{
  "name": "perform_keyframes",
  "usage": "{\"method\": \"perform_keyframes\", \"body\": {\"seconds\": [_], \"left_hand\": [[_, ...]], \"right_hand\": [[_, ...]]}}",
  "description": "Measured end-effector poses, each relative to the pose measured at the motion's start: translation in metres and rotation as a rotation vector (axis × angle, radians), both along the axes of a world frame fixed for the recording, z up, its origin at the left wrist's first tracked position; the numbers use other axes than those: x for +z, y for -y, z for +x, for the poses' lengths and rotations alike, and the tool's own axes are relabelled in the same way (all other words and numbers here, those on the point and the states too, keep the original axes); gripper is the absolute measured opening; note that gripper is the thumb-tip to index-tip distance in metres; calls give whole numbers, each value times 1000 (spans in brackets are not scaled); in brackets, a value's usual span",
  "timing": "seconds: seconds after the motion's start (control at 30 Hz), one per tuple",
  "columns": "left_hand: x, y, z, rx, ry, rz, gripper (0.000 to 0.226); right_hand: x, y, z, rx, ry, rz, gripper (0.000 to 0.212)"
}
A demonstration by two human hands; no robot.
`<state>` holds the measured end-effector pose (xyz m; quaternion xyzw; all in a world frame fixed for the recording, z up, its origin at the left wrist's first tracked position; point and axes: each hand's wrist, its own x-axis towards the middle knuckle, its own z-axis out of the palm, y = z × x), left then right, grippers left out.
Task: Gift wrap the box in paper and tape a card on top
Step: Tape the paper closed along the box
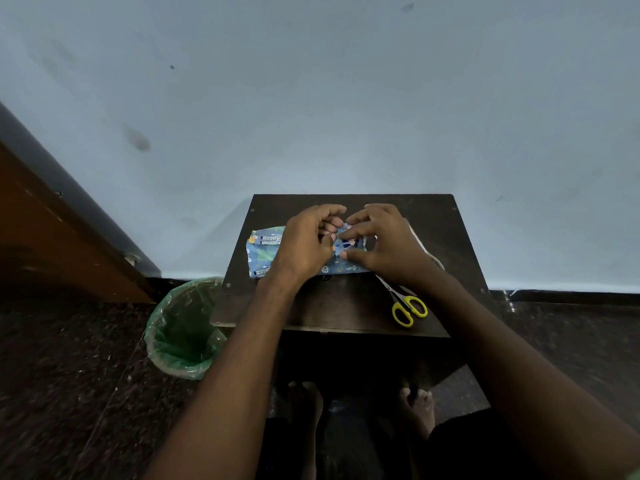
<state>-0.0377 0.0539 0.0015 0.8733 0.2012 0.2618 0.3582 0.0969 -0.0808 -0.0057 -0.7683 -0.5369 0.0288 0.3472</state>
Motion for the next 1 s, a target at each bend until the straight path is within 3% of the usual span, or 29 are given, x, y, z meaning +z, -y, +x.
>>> {"method": "perform_keyframes", "body": {"seconds": [0.07,0.13,0.23,0.33,0.47,0.87,1.0], "left_hand": [[1,2,2,-21,-7,-17,57],[1,5,3,-51,-7,-9,62],[-1,6,5,-49,-5,0,63],[-2,8,5,-12,-16,-16,54],[-3,11,6,10,-28,-13,36],[3,10,6,0,-21,-186,14],[5,8,3,-19,-40,-219,25]], "right_hand": [[5,7,10,-26,-67,47,18],[13,20,24,-122,-88,20,30],[17,44,43,-158,-48,-251,42],[13,55,47,-87,-4,-414,40],[7,52,41,-76,77,-460,29],[25,53,35,-54,-91,-69,20],[30,46,25,-71,-129,90,20]]}}
